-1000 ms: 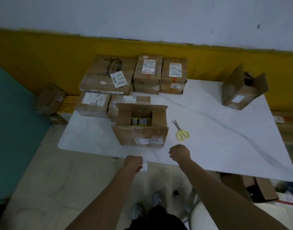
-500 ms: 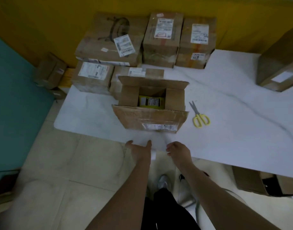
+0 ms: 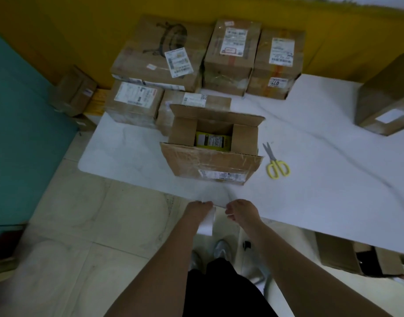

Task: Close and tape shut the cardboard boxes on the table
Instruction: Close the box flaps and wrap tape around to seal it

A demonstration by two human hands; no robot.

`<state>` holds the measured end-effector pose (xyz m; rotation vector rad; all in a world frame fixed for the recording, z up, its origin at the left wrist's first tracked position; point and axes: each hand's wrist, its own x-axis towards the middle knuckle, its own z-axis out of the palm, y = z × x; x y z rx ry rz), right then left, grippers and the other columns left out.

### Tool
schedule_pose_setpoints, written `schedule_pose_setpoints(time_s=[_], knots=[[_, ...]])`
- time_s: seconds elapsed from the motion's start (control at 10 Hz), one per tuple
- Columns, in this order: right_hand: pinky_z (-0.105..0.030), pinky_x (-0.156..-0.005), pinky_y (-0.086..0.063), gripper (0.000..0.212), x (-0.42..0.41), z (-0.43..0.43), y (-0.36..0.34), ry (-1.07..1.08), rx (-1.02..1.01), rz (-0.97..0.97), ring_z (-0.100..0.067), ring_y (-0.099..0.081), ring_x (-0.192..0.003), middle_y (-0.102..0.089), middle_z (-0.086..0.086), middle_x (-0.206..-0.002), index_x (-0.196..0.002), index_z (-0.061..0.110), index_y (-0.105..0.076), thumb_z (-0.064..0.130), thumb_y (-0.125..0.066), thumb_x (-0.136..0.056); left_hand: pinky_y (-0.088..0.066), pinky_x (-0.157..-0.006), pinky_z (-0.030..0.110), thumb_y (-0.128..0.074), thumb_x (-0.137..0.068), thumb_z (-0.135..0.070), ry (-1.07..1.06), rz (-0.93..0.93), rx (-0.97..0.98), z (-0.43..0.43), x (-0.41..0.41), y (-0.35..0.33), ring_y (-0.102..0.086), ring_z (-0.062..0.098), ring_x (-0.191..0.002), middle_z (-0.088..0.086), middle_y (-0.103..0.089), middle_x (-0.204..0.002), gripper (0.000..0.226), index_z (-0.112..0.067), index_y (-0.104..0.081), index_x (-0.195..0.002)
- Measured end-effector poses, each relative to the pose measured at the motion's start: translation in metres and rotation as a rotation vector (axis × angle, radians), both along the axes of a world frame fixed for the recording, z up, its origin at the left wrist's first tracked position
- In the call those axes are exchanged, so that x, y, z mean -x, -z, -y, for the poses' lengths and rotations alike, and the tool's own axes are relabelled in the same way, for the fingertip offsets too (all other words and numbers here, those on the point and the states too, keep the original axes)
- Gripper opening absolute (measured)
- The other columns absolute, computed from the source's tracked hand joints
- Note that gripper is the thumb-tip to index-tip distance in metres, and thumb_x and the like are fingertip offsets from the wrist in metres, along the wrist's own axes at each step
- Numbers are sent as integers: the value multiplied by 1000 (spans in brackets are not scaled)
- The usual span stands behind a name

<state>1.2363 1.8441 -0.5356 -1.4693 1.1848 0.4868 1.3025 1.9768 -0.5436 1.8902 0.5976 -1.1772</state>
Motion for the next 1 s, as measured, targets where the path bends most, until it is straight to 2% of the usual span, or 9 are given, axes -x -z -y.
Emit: schedule_pose_setpoints(time_s=[0.1, 0.2, 0.3, 0.4, 0.5, 0.7, 0.8, 0.9, 1.0], knots=[[-27, -73, -57, 37, -7, -7, -13, 98, -195, -34, -22, -68, -85, -68, -17, -114, -124, -3, -61, 25, -50, -101, -46, -79, 31, -63, -91, -31, 67, 45, 8, 5, -22, -32, -61, 28, -94, 16, -63, -109, 39, -1, -63, -116], [-37, -100, -46, 61, -21, -21, -29, 118, -377, 20, -24, -66, -107, -69, -9, -113, -128, 5, -59, 56, -45, -98, -45, -71, 29, -64, -89, -28, 171, 194, 15, 16, -39, -65, -63, 26, -84, 15, -70, -102, 32, -1, -69, -105], [-30, -74, -53, 48, -34, -28, -56, 351, -518, 208, -12, -70, -65, -72, -3, -73, -113, 9, -68, 52, -55, -95, -44, -62, 25, -64, -88, -27, 289, 292, 109, 15, -31, -107, -63, 20, -71, 10, -70, -81, 22, -9, -72, -80], [-30, -70, -55, 24, -39, -25, -92, 420, -463, 337, -19, -69, -73, -74, -11, -93, -98, 8, -74, 30, -66, -93, -44, -61, 22, -65, -90, -27, 345, 403, 199, 2, -17, -138, -61, 14, -71, 3, -69, -82, 18, -13, -71, -81], [-31, -70, -55, 20, -31, -21, -130, 377, -392, 401, -21, -69, -78, -75, -12, -99, -103, 5, -73, 20, -66, -91, -43, -63, 19, -66, -91, -29, 346, 457, 232, -7, -3, -165, -61, 10, -80, 0, -68, -95, 18, -13, -72, -97], [-31, -76, -57, 14, -21, -3, -186, 366, -162, 585, -22, -68, -81, -72, -12, -90, -95, 8, -75, 11, -62, -93, -40, -64, 13, -61, -95, -31, 392, 593, 304, -7, 7, -205, -55, 1, -81, -11, -61, -90, 16, -18, -68, -100], [-33, -81, -58, 15, -24, 9, -206, 324, -105, 681, -25, -72, -85, -75, -13, -91, -104, 3, -69, 1, -59, -94, -44, -68, 22, -61, -95, -33, 356, 609, 309, -2, 8, -213, -58, 7, -82, -7, -63, -93, 17, -18, -67, -101], [-32, -77, -60, 16, -32, 20, -214, 190, 25, 687, -25, -74, -87, -76, -13, -92, -106, 4, -70, 5, -58, -95, -43, -63, 23, -61, -95, -34, 314, 542, 327, 6, 11, -216, -60, 11, -80, -2, -65, -98, 16, -21, -66, -102], [-22, -65, -55, 16, -44, 31, -214, 29, 228, 644, -12, -71, -75, -75, -2, -83, -97, 13, -76, 15, -60, -96, -40, -62, 23, -59, -95, -38, 268, 451, 316, 16, 8, -219, -58, 13, -83, -2, -64, -98, 26, -18, -67, -109]])
